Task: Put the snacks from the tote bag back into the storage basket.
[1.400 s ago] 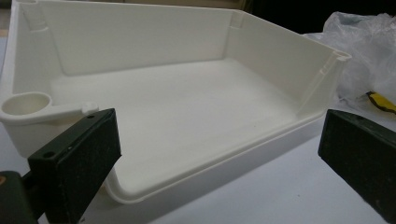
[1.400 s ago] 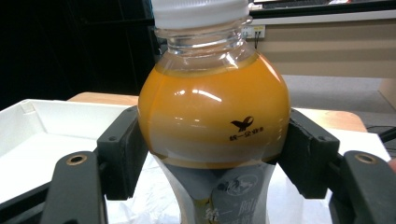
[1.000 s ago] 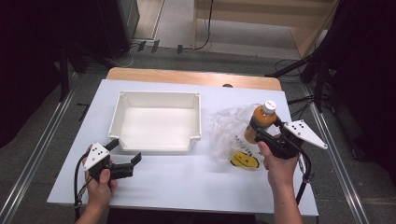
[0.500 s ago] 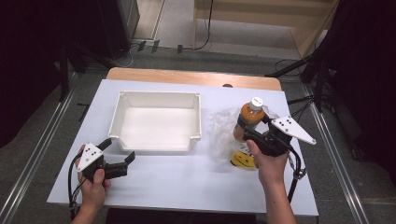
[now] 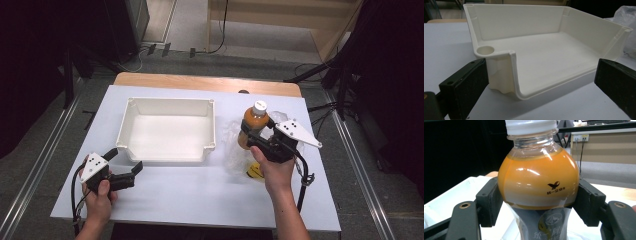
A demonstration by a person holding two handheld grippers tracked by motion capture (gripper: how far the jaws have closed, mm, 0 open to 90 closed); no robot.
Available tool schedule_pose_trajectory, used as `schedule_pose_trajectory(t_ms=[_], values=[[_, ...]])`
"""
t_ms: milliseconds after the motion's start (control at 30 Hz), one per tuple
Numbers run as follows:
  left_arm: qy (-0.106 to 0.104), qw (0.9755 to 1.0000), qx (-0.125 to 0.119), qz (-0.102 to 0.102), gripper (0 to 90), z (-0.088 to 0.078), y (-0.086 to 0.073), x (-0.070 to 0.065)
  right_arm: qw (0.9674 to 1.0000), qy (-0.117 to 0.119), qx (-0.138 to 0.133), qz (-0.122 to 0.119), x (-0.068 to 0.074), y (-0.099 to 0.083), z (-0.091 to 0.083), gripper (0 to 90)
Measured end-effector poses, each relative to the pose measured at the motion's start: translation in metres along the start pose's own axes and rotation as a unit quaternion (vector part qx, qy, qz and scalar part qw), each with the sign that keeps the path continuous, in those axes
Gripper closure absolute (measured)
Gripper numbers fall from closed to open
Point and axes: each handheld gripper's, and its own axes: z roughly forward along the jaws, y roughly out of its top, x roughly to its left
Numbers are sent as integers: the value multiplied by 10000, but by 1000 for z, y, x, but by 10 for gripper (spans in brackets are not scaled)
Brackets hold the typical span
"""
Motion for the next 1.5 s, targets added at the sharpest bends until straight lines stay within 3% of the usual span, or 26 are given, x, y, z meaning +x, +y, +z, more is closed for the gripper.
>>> schedule_pose_trajectory(t_ms=[567, 933, 1500], values=[[40, 10000, 0, -8, 0, 0, 0, 1, 9997, 137, 74, -161, 21, 4, 32, 316], [16, 9999, -26, -142, 0, -1, 0, 4, 9997, 106, 83, -199, 30, -1, 53, 316], [-54, 9998, -55, -187, 0, -1, -1, 5, 9997, 41, 114, -204, 36, -3, 73, 316]])
